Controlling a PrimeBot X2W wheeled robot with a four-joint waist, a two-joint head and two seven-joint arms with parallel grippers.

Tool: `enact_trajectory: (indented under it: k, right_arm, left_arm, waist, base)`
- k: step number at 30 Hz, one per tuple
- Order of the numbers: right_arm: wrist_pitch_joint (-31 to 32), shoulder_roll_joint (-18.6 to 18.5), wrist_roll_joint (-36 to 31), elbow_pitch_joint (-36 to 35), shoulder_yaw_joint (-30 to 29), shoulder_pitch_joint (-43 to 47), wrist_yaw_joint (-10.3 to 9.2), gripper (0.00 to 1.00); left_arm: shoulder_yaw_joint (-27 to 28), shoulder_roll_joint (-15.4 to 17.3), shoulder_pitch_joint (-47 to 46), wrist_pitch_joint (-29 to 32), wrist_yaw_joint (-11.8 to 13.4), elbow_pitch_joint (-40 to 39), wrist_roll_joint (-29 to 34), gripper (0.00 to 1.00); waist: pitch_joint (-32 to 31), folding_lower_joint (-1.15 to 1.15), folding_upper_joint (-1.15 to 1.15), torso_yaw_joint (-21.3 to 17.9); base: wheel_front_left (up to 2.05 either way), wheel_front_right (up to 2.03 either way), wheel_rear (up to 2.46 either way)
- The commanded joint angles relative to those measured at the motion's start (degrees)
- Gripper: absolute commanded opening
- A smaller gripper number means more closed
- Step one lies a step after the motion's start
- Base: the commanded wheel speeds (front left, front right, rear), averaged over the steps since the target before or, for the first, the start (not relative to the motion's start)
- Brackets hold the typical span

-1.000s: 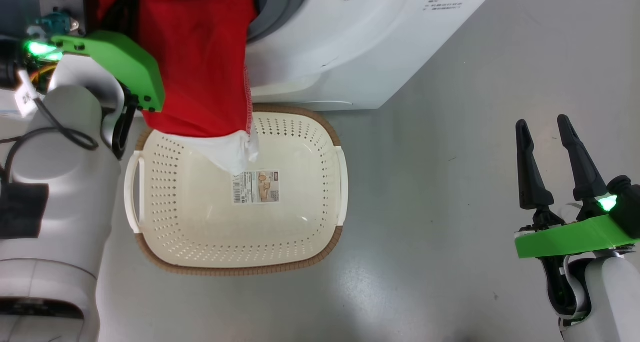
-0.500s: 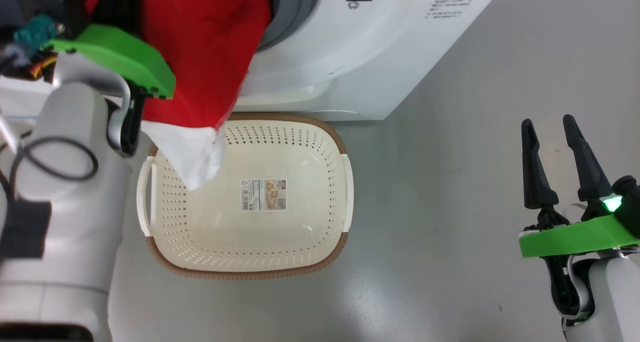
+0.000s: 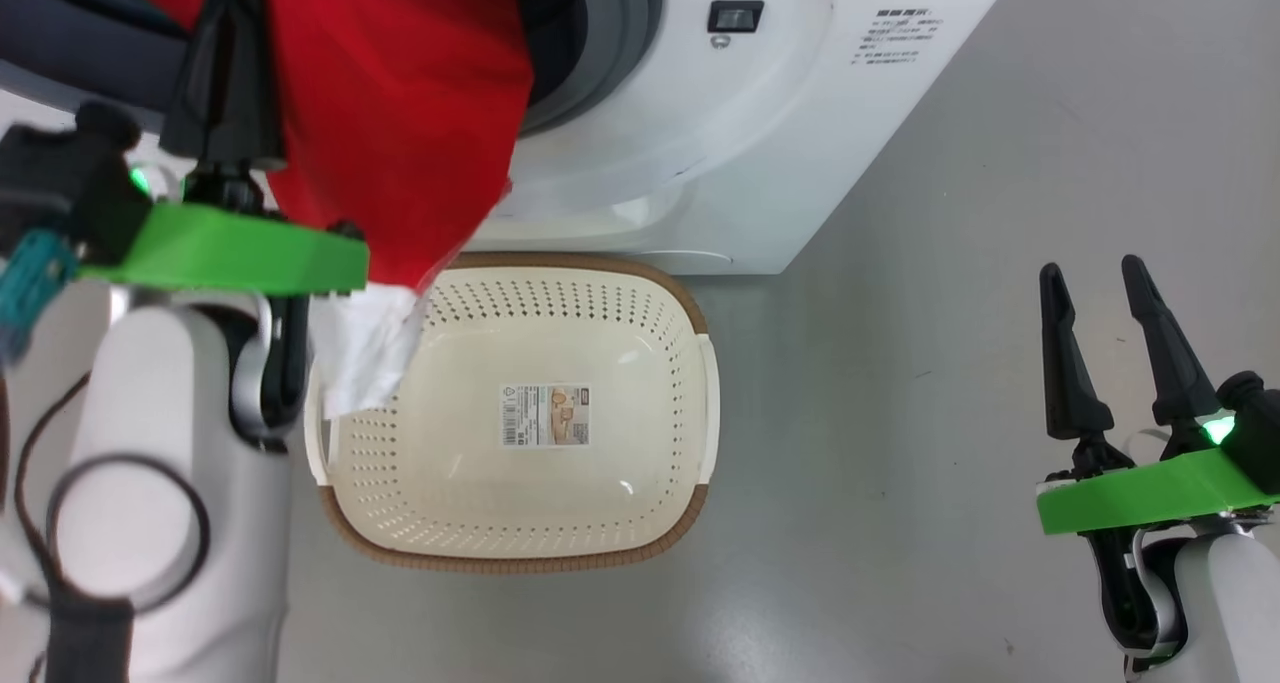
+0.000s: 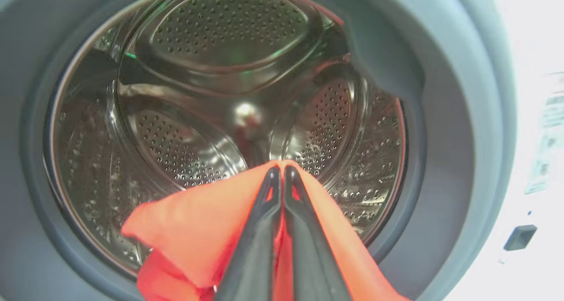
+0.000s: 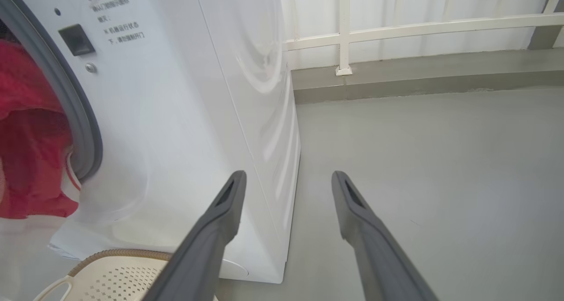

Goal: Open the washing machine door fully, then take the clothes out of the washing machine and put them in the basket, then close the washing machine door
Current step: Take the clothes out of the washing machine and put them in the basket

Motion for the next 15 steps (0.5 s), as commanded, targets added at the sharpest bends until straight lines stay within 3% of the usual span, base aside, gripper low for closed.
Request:
enact_trajectory:
  k: [1,10,15]
  right_arm:
    - [-0.37,-0.34,-0.11,-1.09,1.44,1.25,0.28,1.0]
    - [-0.37,-0.52,0.04,-0.96,1.96,1.96,0.28,1.0]
    - [-0.37,-0.55,0.03,-1.01,2.12,2.29,0.28,1.0]
  left_arm:
    - [1.86,1.24,2.5,-0.43,-0.47,-4.73,0.78,0.0]
    - [2.88,0.52,12.15,-0.43,-1.02,-20.65,0.62,0.0]
    - [2.79,0.5,16.1,-0.43,0.28,-26.99,-0.87,0.0]
  waist:
    - [-0.4,0.0,0.0,0.14]
    - [-1.47,0.0,0.0,0.31]
    - [-1.69,0.0,0.0,0.44]
  base:
    - [0.0,0.0,0.0]
    - [0.0,0.0,0.0]
    - [0.0,0.0,0.0]
